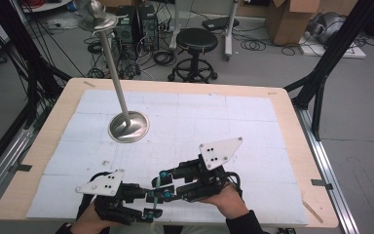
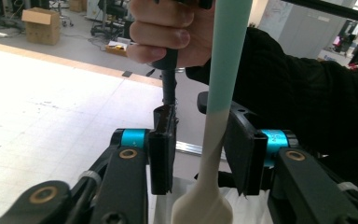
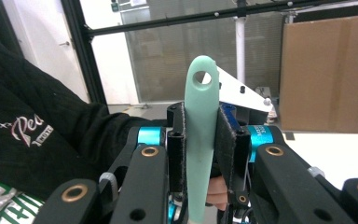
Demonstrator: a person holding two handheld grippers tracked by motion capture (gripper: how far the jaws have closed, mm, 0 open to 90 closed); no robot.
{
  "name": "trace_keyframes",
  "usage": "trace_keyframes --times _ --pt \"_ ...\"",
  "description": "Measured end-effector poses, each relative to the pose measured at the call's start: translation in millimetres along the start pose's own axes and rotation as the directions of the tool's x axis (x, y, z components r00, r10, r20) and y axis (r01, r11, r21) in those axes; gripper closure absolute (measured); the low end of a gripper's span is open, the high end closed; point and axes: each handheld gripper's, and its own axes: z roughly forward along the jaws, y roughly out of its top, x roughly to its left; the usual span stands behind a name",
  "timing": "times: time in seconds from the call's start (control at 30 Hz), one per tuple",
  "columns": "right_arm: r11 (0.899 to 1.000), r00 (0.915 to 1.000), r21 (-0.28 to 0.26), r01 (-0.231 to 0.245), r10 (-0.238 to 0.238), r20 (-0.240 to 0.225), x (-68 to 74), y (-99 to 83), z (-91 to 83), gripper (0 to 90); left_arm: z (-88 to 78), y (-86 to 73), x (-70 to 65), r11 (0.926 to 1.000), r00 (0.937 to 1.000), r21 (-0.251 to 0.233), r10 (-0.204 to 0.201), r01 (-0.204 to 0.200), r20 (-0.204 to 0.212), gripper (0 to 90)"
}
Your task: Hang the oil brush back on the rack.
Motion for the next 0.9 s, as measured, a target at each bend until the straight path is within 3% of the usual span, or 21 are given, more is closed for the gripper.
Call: trace_keyframes --times 0.27,0.47,0.5,0.57,0.6,0.67,0.7,0.73,0.8,0.87,0.9 --pt "1.000 1.0000 0.006 0.002 -0.002 -0.009 0.2 -1.7 1.6 75.5 0.1 -0.5 -2.5 0.9994 0.9993 0.007 0.034 -0.034 0.017 79.7" --pt "1.000 0.9999 -0.004 -0.007 0.007 0.011 0.5 -2.5 -0.6 74.3 -0.3 1.6 -5.4 0.9981 0.9973 0.006 0.062 -0.062 -0.041 81.1" --pt "1.000 0.9995 -0.018 -0.016 0.016 0.026 0.4 -2.7 -1.3 68.2 -1.0 2.3 -5.2 0.9985 0.9964 0.005 0.054 -0.054 -0.065 81.2" --pt "0.996 0.9933 -0.071 -0.048 0.055 0.101 1.3 -2.7 -3.1 43.9 -3.2 2.8 -4.2 0.9986 0.9904 0.002 0.052 -0.052 -0.128 81.2" --pt "0.994 0.9818 -0.090 -0.064 0.079 0.173 3.0 -2.4 -4.6 42.1 -4.3 3.1 -3.6 0.9989 0.9835 0.006 0.048 -0.047 -0.175 81.2" --pt "0.996 0.9628 -0.080 -0.050 0.070 0.261 6.4 -1.4 -5.0 37.8 -6.5 2.7 -2.1 0.9994 0.9662 -0.004 0.031 -0.033 -0.256 81.1" --pt "0.996 0.9469 -0.079 -0.049 0.072 0.313 8.6 -1.2 -4.5 35.3 -7.4 2.5 -1.4 0.9998 0.9520 -0.006 0.018 -0.021 -0.305 81.1" --pt "0.997 0.9279 -0.068 -0.045 0.067 0.367 9.8 -1.2 -3.1 35.2 -7.7 2.2 -1.0 0.9999 0.9366 -0.005 0.007 -0.009 -0.350 81.0" --pt "0.998 0.8767 -0.041 -0.040 0.054 0.478 12.9 -1.5 0.7 37.4 -7.8 1.0 -0.7 1.0000 0.9022 0.004 0.004 -0.002 -0.431 81.0" --pt "0.999 0.8273 -0.006 -0.047 0.042 0.560 14.7 -3.3 6.2 41.5 -6.6 -0.1 -1.7 0.9999 0.8706 0.010 0.002 0.004 -0.492 81.0" --pt "0.999 0.8133 0.000 -0.055 0.045 0.580 15.1 -4.7 9.5 43.7 -6.0 -0.3 -2.2 0.9999 0.8541 0.016 0.005 0.004 -0.520 81.0"
